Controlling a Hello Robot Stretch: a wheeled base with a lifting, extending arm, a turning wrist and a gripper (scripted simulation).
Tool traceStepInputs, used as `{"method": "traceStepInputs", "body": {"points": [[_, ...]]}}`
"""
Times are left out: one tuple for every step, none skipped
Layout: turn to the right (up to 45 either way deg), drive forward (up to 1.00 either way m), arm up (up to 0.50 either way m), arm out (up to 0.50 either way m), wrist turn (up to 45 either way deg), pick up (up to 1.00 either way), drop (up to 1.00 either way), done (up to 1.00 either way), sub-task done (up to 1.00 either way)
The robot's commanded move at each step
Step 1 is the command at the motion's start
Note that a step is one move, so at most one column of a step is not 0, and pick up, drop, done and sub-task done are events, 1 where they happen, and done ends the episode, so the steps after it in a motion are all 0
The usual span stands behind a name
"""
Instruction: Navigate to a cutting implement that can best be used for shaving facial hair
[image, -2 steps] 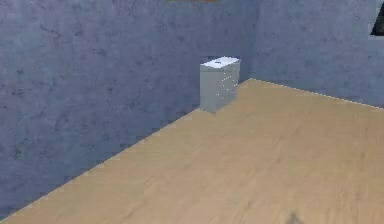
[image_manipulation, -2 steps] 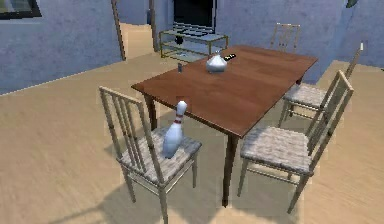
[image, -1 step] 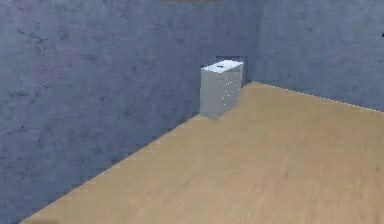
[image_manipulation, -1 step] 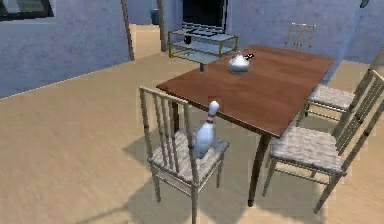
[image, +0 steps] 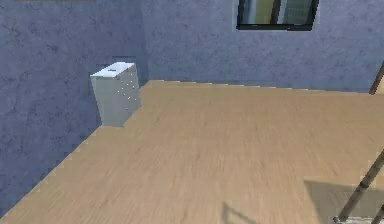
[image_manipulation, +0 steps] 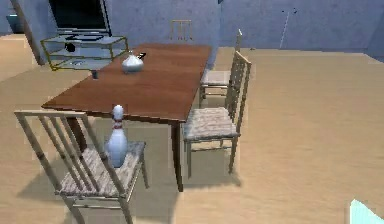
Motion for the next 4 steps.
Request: {"method": "traceStepInputs", "body": {"points": [[0.0,0.45,0.00,0.00,0.0,0.00,0.00,0.00,0.00],[9.0,0.00,0.00,0.00,0.0,0.00,0.00,0.00,0.00],[0.0,0.50,0.00,0.00,0.0,0.00,0.00,0.00,0.00],[45.0,0.00,0.00,0.00,0.0,0.00,0.00,0.00,0.00]]}}
